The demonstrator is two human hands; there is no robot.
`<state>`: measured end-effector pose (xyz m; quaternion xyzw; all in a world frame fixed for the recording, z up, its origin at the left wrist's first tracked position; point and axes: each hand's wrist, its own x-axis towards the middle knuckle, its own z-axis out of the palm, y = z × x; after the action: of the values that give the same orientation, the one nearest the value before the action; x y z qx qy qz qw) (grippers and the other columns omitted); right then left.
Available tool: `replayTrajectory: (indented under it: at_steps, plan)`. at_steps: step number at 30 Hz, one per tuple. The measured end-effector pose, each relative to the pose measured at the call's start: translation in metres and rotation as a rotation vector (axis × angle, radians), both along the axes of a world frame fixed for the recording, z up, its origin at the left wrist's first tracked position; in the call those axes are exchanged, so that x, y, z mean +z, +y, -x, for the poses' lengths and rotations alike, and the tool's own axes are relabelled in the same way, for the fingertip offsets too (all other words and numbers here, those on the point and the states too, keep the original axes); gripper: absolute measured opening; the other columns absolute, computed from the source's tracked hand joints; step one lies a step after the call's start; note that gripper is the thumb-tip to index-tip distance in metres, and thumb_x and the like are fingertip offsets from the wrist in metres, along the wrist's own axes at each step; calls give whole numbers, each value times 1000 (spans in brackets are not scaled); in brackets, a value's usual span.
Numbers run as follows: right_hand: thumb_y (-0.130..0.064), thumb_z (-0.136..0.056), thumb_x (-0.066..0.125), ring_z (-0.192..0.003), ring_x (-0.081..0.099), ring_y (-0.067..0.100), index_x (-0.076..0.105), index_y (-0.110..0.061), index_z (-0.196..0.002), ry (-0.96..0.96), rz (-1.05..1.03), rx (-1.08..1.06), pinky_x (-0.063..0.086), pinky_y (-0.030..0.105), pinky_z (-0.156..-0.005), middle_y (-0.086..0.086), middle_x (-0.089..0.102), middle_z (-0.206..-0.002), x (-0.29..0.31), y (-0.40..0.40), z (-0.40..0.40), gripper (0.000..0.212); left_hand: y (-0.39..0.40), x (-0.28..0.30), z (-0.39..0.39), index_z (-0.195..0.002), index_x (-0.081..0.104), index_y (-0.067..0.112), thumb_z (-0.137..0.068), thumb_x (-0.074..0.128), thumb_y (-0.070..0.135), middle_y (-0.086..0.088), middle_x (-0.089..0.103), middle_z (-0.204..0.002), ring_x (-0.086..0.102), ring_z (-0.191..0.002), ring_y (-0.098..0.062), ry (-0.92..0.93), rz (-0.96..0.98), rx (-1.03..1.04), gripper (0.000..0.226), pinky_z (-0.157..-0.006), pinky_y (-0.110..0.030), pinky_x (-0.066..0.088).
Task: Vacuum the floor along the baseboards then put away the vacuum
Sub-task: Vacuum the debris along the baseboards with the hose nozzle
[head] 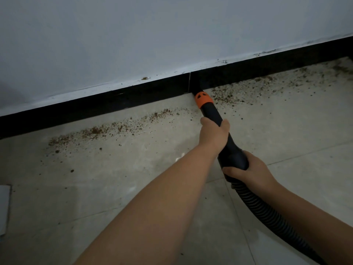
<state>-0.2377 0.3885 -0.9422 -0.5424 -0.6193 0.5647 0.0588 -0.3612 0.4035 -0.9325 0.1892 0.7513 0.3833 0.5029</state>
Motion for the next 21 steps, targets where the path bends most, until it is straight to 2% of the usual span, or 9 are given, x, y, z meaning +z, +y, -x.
replayTrajectory:
  at_steps: [5,9,13,16,21]
  plan:
    - [-13,-72,75,-72,63,22,50,-14,-101,25,14,65,56,38,-65,4,62,-87,-1,-14,15,39,-17,-1,12,-134,27,4,-98,42,30,-15,51,-120,52,-90,-24,74,1,52,47,-74,-30,43]
    - [-18,-72,76,-72,59,11,48,-17,-102,60,31,120,53,25,-61,-4,58,-87,-4,-41,43,41,-47,-1,36,-129,34,4,-97,43,28,-7,50,-95,48,-70,-15,124,4,139,40,-69,-30,41]
    - [-23,-73,75,-74,54,2,48,-18,-101,53,27,323,43,13,-57,-9,55,-87,2,-59,79,39,-89,1,72,-129,34,3,-97,44,26,-11,50,-105,49,-85,-21,137,34,322,40,-73,-31,40]
    - [-23,-75,74,-72,51,0,48,-17,-99,60,26,414,42,14,-57,-12,52,-84,3,-76,108,36,-116,2,101,-131,34,4,-97,44,27,-9,49,-105,49,-88,-22,135,60,397,42,-74,-32,41]
    - [-23,-76,73,-76,53,4,47,-17,-102,53,26,512,44,15,-60,-8,53,-89,3,-104,155,36,-157,4,144,-132,37,5,-95,48,30,-14,53,-121,51,-89,-23,115,69,518,45,-77,-34,45]
